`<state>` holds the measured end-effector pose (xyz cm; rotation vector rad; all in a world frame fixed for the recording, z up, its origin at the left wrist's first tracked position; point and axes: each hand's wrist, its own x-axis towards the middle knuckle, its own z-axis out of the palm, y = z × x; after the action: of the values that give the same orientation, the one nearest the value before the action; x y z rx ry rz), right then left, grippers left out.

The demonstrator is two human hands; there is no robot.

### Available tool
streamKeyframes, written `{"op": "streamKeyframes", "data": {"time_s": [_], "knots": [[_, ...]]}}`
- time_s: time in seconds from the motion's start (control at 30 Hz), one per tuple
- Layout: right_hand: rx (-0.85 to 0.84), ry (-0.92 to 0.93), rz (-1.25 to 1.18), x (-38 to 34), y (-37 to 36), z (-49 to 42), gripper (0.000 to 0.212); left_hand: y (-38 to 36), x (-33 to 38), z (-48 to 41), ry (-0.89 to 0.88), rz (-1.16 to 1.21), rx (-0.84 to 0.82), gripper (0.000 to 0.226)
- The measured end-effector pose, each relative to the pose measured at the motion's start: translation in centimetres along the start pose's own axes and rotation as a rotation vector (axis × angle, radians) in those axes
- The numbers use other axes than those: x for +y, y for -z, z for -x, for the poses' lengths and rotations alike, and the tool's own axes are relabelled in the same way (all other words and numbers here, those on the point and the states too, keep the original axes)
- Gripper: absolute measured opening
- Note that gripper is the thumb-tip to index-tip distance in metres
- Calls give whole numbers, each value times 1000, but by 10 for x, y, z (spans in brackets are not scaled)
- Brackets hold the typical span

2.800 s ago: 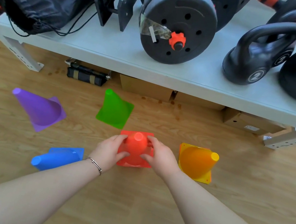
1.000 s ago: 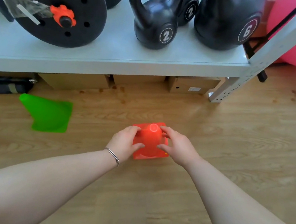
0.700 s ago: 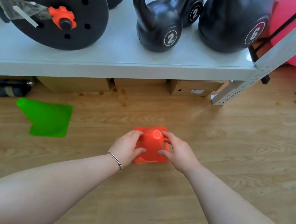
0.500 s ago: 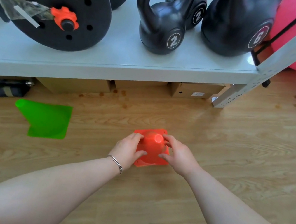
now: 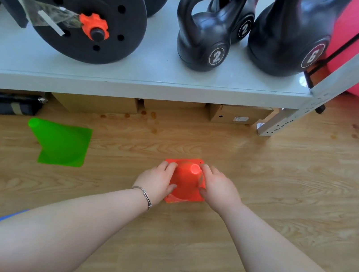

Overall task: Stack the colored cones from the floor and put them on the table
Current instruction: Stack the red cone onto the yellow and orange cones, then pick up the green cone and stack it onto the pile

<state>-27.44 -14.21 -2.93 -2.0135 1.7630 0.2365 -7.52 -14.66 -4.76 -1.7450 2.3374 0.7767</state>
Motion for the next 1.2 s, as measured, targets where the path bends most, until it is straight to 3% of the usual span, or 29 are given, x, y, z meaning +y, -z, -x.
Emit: {"op": "streamKeyframes", "data": {"time_s": [0.17,0.47,0.7,1.03,1.2], "knots": [[273,33,323,-7,9,9,26,-2,-2,9,-34,-309,145,61],[356,73,310,-20,63,-9,44,29,-35,37,57,-365,267,69],[285,220,225,-81,96,-44,64,66,-99,71,368,-299,346,72],[142,443,202,-207,58,-79,63,82,-198,126,715,-194,377,71],[90,477,179,-272,40,-95,55,90,-243,127,755,-155,367,68]]}}
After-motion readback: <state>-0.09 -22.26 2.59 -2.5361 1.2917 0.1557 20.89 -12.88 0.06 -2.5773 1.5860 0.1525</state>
